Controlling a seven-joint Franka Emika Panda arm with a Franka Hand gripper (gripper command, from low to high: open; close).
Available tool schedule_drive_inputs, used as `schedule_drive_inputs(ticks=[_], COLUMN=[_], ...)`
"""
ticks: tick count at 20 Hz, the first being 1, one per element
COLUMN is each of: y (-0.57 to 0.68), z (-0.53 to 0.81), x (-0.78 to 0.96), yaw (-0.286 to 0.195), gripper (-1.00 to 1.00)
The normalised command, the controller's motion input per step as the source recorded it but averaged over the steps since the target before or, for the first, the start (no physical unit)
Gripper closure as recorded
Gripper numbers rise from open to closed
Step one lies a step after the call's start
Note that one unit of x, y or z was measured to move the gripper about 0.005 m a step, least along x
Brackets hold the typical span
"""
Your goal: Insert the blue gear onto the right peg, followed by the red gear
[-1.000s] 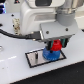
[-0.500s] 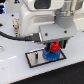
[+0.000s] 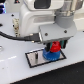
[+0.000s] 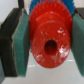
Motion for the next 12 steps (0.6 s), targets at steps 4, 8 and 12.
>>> schedule_drive_inputs(ticks=[4,8,12], y=[-0.11,-0.11,-0.08], z=[0.05,-0.11,-0.19], x=[0.12,0.09,0.04], yaw=[0.0,0.0,0.0], gripper=[1.0,1.0,1.0])
